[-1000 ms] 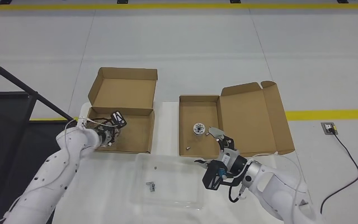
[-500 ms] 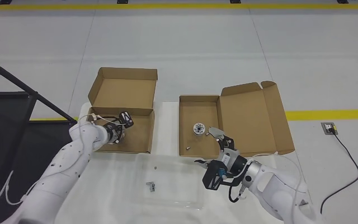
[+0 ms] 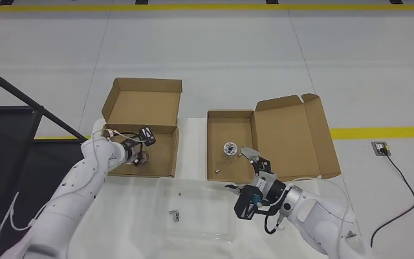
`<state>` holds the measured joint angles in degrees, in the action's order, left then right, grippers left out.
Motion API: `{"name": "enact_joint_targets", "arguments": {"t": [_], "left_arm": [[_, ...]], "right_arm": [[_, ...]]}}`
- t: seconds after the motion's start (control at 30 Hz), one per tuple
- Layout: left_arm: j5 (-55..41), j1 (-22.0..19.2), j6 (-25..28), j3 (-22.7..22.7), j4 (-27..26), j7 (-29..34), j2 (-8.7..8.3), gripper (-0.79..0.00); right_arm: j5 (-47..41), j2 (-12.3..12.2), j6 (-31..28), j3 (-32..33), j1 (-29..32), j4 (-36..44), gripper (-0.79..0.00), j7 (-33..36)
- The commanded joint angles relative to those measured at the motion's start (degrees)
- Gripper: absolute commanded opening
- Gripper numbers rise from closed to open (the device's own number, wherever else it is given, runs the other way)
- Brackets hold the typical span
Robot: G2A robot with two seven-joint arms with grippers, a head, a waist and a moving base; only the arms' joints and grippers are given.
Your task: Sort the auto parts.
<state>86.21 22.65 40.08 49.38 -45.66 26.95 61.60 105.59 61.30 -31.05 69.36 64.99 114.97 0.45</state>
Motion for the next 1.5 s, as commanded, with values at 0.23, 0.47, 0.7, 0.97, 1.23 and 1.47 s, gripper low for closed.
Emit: {"name": "enact_joint_targets", "arguments": {"t": [0.23,0.47,0.7,0.97,1.23,1.47], "left_arm": [[1.76,2.89,6.05,7.79,-10.54,1.29,-3.10,-0.219],[-2.33,11.52,13.14,19.15,-26.52,4.91,-6.93,-0.219],[-11.13,20.49,17.92,27.39,-40.73,8.99,-9.67,-0.212],[-26.93,25.13,17.92,23.00,-54.31,16.91,-15.45,-0.185],[-34.58,21.15,17.92,9.44,-61.74,19.33,-24.69,-0.154],[-33.81,12.64,17.92,-6.18,-59.62,19.32,-29.70,-0.163]], "right_arm": [[0.00,0.00,0.00,0.00,0.00,0.00,0.000,0.00],[0.00,0.00,0.00,0.00,0.00,0.00,0.000,0.00],[0.00,0.00,0.00,0.00,0.00,0.00,0.000,0.00],[0.00,0.00,0.00,0.00,0.00,0.00,0.000,0.00],[0.00,0.00,0.00,0.00,0.00,0.00,0.000,0.00],[0.00,0.00,0.00,0.00,0.00,0.00,0.000,0.00]]}}
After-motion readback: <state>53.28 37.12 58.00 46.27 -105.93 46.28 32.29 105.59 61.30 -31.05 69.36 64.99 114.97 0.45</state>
